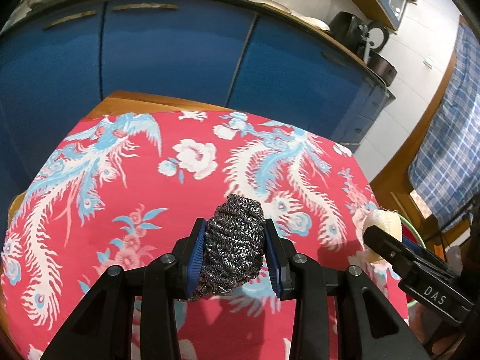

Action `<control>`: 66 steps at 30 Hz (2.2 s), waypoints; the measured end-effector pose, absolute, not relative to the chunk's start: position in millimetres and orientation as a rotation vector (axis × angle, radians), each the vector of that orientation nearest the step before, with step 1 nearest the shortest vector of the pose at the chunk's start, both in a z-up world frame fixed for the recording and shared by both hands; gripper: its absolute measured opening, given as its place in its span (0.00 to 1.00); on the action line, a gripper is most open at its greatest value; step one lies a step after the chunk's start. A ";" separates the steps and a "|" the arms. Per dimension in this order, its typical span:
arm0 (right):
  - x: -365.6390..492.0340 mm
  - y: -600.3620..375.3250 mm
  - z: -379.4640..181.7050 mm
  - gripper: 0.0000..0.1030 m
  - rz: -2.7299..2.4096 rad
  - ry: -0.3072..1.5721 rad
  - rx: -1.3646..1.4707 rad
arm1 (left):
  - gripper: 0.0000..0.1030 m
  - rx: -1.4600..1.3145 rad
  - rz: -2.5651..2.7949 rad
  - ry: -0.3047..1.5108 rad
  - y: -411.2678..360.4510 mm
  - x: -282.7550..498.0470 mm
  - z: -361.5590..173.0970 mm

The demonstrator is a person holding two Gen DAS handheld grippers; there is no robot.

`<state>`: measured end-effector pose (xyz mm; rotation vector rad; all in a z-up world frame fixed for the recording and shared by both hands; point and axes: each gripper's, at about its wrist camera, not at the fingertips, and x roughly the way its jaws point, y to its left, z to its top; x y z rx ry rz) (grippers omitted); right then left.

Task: Collect trash
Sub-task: 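Carry the sponge and steel wool over the red bucket with both grippers, then open both grippers to drop the sponge and steel wool into the bucket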

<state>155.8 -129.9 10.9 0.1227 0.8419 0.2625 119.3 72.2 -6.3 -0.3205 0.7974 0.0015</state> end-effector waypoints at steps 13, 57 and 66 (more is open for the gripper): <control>131.8 -179.8 26.6 0.74 0.176 0.797 0.163 | 0.37 -0.261 -0.097 0.800 24.7 118.1 6.8; 106.9 -375.9 -20.7 0.78 -0.107 0.795 0.463 | 0.37 0.032 -0.404 0.869 -195.5 156.2 6.4; 110.3 -393.2 -35.7 0.84 -0.112 0.819 0.547 | 0.37 0.061 -0.425 0.896 -212.5 158.3 -4.0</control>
